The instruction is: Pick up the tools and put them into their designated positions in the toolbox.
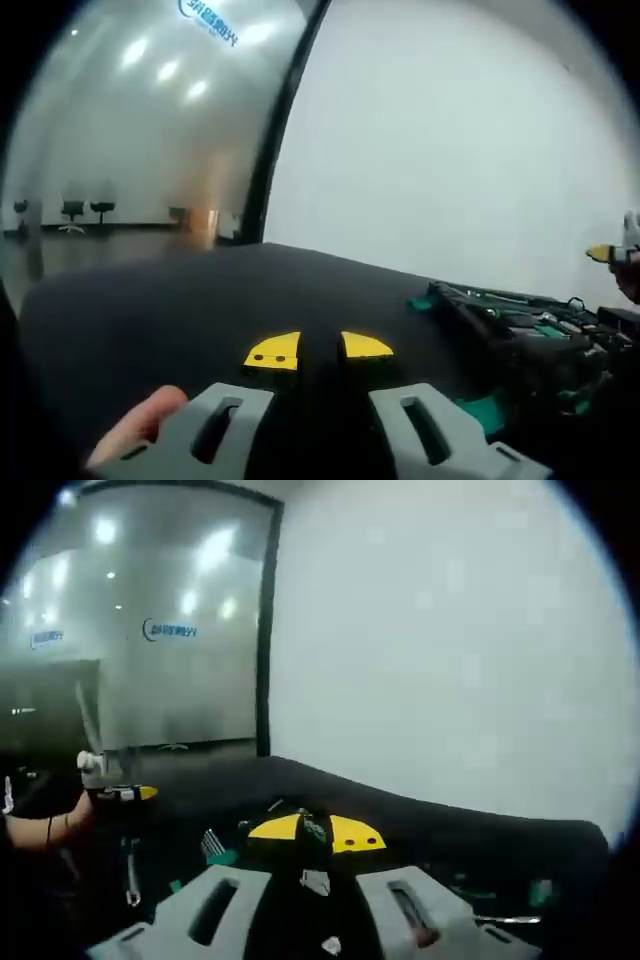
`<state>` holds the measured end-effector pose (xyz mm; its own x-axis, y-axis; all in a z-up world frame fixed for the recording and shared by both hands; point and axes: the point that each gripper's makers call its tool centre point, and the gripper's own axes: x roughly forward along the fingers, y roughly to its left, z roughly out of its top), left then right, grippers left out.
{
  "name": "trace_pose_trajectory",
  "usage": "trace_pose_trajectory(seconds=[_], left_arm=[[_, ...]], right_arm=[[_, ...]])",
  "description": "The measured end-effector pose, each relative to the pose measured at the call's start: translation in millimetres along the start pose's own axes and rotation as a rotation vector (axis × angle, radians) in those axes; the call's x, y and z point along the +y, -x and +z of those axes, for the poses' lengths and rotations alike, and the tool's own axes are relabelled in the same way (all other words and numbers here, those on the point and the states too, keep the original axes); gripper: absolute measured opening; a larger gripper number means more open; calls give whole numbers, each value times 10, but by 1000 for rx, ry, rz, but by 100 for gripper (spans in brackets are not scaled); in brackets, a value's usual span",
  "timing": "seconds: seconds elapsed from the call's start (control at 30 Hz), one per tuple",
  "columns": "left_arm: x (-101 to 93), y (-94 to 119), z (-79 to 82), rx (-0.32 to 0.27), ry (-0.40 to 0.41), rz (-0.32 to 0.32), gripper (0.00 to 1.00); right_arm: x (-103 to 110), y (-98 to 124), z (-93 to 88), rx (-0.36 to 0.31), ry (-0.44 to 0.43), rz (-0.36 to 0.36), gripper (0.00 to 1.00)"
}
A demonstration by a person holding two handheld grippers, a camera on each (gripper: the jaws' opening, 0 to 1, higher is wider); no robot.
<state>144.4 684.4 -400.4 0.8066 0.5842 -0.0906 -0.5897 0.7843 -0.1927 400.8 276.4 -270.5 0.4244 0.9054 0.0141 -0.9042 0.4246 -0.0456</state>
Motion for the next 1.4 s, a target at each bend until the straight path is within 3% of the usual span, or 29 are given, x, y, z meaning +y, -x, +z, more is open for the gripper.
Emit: trace_pose_trajectory(seconds=[0.13,0.2,0.33,0.43,0.5,0.57,0.63,0.67,0.7,0.8,0.87,0.9,0.93,1.07,1.13,1.23,1.27,1.3,1.33,1.4], left_arm=[[-42,-5,-21,11,-10,-16,14],[-70,8,-5,1,-2,-34,14],[-141,34,30,-19,26,-91,14],[-237,76,68,-43,45,-149,14],[-352,144,182,-102,92,-224,15],[-478,235,296,-151,153,-313,15],[-561,301,367,-182,167,-353,15],[-606,333,397,-195,160,-364,15],[-683,372,433,-209,150,-383,15],[-1018,476,518,-231,100,-495,15],[-1367,613,646,-277,185,-619,16],[-1468,634,652,-284,193,-646,18],[-1546,648,645,-286,185,-662,21],[-1876,684,378,-232,-35,-717,40],[-1997,771,414,-248,-38,-793,49],[-2181,976,506,-326,-6,-934,81],[-2227,1019,483,-333,4,-970,96],[-2216,981,407,-306,3,-947,96],[-2204,962,320,-256,-29,-940,94],[-2174,947,358,-285,-31,-922,82]], right_arm=[[-273,900,-180,-79,-90,-125,9],[-414,1223,-363,-72,-103,-152,9],[-668,1701,-648,-46,-121,-203,9],[-842,1966,-682,-65,-131,-221,11],[-957,2088,-661,-95,-124,-230,11],[-989,2159,-625,-152,-138,-213,11],[-957,2159,-710,-158,-116,-194,11],[-893,2129,-758,-153,-119,-167,13],[-827,2084,-819,-106,-112,-138,16],[-676,1993,-760,-117,-51,-81,20],[-591,1935,-770,-89,-25,-58,20],[-569,1908,-741,-93,-19,-51,20],[-543,1888,-678,-115,-35,-31,20],[-478,1773,-396,-250,-44,-2,25],[-477,1704,-391,-276,-74,9,28],[-514,1714,-443,-277,-79,-1,33],[-448,1768,-376,-310,-51,34,35],[-403,1802,-335,-339,-54,55,36],[-401,1799,-374,-321,-53,46,36],[-269,1733,-480,-257,4,83,39]])
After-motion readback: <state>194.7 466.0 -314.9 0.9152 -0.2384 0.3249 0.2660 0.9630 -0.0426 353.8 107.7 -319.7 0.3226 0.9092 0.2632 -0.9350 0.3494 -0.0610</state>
